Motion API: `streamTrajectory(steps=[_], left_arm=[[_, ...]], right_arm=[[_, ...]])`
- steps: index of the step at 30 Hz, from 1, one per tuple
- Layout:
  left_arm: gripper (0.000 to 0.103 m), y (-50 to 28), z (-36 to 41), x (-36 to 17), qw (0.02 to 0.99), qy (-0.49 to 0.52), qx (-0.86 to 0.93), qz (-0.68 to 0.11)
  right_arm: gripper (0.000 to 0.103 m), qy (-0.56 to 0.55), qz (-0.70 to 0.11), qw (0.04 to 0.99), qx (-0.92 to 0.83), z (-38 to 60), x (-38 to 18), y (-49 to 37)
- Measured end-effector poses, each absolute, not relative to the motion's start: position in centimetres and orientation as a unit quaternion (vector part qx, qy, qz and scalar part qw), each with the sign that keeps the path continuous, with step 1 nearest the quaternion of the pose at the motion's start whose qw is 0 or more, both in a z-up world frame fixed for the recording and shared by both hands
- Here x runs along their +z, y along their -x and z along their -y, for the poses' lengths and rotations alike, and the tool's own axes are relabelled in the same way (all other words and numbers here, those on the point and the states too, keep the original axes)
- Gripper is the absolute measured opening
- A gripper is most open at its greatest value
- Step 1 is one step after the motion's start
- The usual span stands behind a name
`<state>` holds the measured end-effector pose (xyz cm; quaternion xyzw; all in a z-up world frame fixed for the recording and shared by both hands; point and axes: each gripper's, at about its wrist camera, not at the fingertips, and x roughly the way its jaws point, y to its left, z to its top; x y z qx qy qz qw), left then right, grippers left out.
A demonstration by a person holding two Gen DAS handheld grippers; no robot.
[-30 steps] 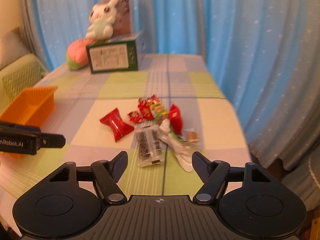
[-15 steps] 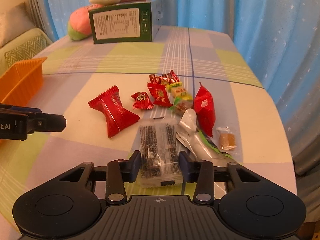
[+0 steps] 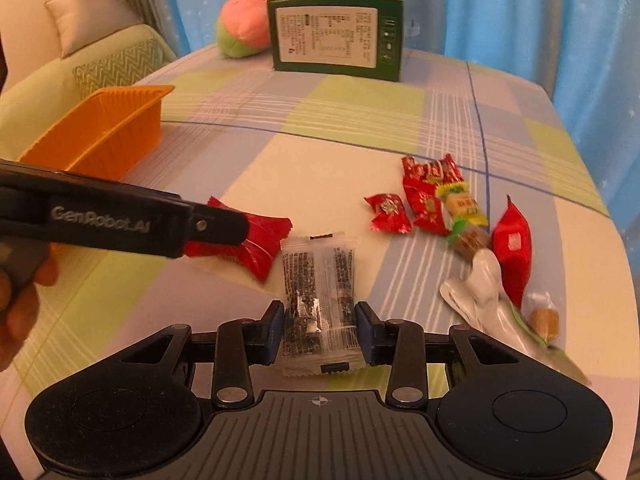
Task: Organize snacks
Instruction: 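Grasp the clear seaweed packet with the right tool while the left tool grasps a red candy packet, then carry the seaweed packet with the right tool while the left tool carries the red packet to the orange tray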
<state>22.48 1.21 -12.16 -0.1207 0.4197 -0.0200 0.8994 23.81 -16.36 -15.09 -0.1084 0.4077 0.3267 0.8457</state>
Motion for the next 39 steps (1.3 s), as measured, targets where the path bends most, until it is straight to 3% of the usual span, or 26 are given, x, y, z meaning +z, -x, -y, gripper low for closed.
streamTrajectory(steps=[8, 11, 15, 25, 27, 36, 37, 39], left_arm=[[0.068, -24.9, 0.5, -12.4, 0.903, 0.032, -0.087, -0.419], [0.066, -25.5, 0.6, -12.8, 0.896, 0.031, -0.122, -0.426], [0.052, -25.1, 0.9, -13.0, 0.887, 0.017, -0.139, -0.441], [0.050, -21.3, 1.9, -11.4, 0.877, -0.019, -0.163, -0.450], [0.055, -21.3, 2.2, -10.9, 0.885, -0.044, -0.164, -0.434], [0.054, -21.6, 6.3, -12.5, 0.829, -0.217, -0.265, -0.442], [0.050, -21.7, 6.4, -12.8, 0.826, -0.220, -0.260, -0.449], [0.033, -22.1, 6.3, -13.2, 0.828, -0.202, -0.246, -0.461]], right_arm=[[0.039, 0.094, -0.415, 0.856, 0.294, 18.4, -15.1, -24.0], [0.039, 0.083, -0.417, 0.858, 0.288, 18.8, -15.1, -24.0], [0.039, 0.074, -0.418, 0.860, 0.283, 19.0, -15.1, -23.9], [0.039, 0.053, -0.427, 0.865, 0.260, 20.3, -14.9, -23.5], [0.039, 0.051, -0.427, 0.865, 0.258, 20.6, -14.6, -23.4], [0.039, 0.044, -0.429, 0.868, 0.246, 21.4, -14.2, -22.8], [0.039, 0.044, -0.429, 0.868, 0.246, 21.4, -14.2, -22.7], [0.039, 0.043, -0.431, 0.867, 0.247, 21.3, -14.2, -22.7]])
